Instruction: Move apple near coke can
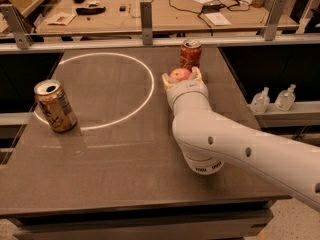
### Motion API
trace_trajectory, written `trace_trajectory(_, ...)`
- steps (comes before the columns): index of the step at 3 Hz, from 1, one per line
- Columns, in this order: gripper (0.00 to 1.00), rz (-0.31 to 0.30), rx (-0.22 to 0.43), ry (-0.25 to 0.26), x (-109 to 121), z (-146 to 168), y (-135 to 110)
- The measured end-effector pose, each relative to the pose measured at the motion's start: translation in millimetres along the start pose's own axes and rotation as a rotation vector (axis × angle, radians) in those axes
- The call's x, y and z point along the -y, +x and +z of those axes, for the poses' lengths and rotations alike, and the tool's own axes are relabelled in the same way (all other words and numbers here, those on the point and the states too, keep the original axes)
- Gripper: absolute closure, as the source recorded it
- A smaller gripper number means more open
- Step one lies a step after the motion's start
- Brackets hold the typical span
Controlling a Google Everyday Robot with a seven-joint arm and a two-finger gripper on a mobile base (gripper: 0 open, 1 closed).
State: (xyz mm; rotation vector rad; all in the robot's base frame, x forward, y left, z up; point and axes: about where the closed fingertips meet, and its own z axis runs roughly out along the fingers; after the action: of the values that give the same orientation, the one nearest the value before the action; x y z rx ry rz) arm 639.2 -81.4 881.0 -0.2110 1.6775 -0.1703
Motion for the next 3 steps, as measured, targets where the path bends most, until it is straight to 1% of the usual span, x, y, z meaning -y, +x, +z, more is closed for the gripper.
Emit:
trace_trajectory(1,0.83,0.017,-0.008,-0.02,0.3,-1.0,4.0)
trace_trajectory(3,0.38,0.034,-0.02,-0.049,0.5,-4.7,9.7)
